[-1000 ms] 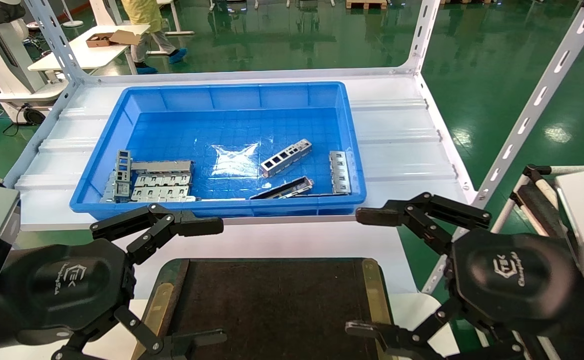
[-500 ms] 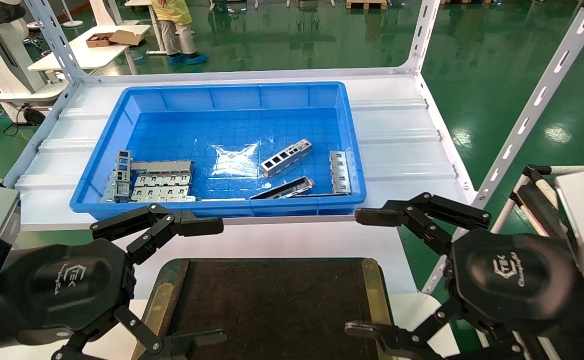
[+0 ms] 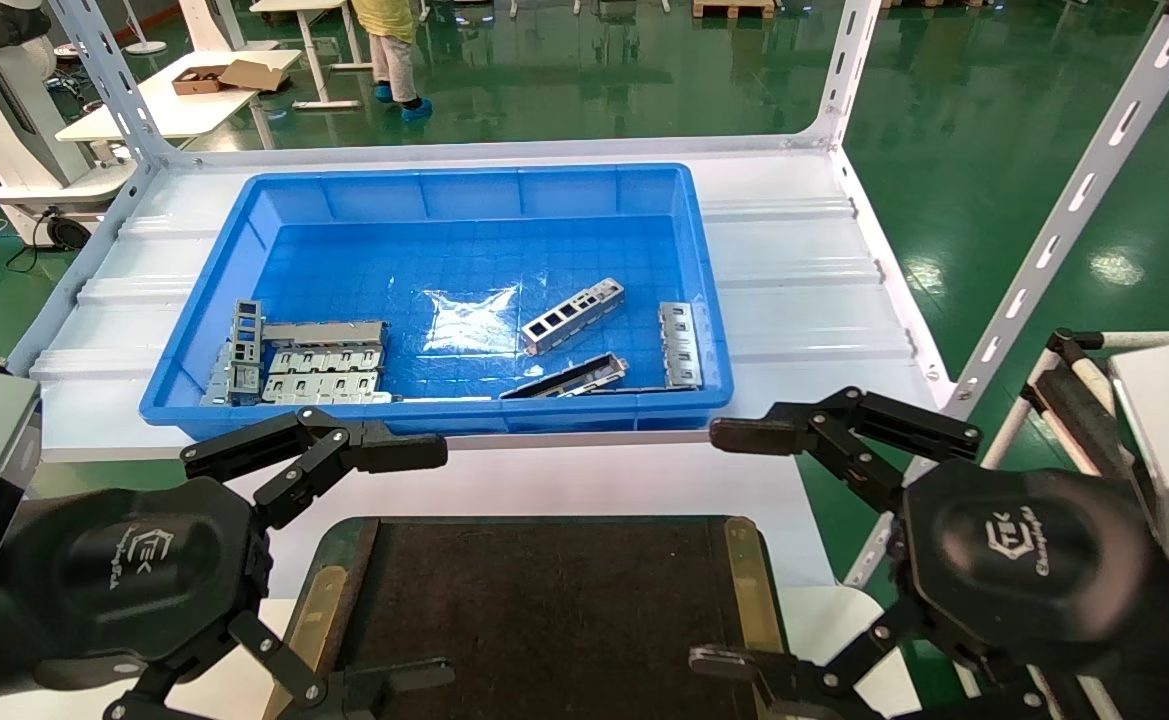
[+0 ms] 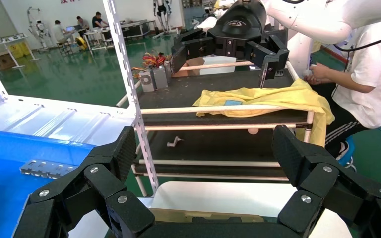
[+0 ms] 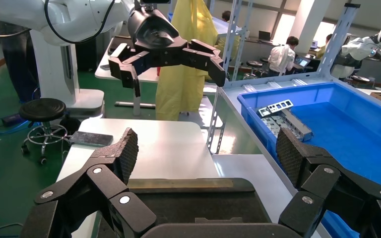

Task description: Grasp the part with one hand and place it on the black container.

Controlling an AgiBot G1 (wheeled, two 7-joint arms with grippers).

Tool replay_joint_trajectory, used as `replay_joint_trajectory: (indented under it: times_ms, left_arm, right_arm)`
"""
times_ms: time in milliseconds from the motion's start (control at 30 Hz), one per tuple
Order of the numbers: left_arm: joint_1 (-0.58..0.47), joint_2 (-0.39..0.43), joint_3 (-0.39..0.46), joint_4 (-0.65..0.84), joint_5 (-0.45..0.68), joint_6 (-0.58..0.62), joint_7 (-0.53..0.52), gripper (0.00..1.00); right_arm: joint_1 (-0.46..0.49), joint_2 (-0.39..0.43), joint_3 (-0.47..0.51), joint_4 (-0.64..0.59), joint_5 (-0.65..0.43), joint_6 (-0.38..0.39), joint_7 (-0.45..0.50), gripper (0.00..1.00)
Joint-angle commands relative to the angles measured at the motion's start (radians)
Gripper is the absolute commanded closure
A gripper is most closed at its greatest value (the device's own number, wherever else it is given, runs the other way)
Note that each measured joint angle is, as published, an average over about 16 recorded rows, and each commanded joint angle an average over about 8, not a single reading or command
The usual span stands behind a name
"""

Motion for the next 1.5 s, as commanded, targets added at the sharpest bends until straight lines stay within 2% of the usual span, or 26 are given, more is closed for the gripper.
replay_joint_trajectory:
  times_ms: [33, 333, 633, 1033, 1500]
  left_arm:
    - [-0.001, 0.0, 0.0, 0.001, 0.0, 0.0, 0.0, 0.0]
    - [-0.032, 0.041, 0.02, 0.018, 0.042, -0.054, -0.017, 0.0]
    - [-0.131, 0.156, 0.078, 0.116, 0.164, -0.184, -0.05, 0.0]
    - [-0.322, 0.368, 0.172, 0.396, 0.361, -0.324, 0.02, 0.0]
    - [-0.5, 0.583, 0.244, 0.814, 0.516, -0.462, 0.197, 0.0]
  right_arm:
    - [0.0, 0.0, 0.001, 0.0, 0.0, 0.0, 0.0, 0.0]
    - [0.0, 0.0, 0.0, -0.001, 0.0, 0.0, 0.0, 0.0]
    - [0.001, 0.0, -0.001, -0.001, 0.001, 0.0, -0.001, 0.0]
    - [0.001, 0.001, -0.002, -0.001, 0.001, 0.0, -0.001, 0.0]
    - [0.001, 0.001, -0.003, -0.001, 0.002, 0.001, -0.002, 0.0]
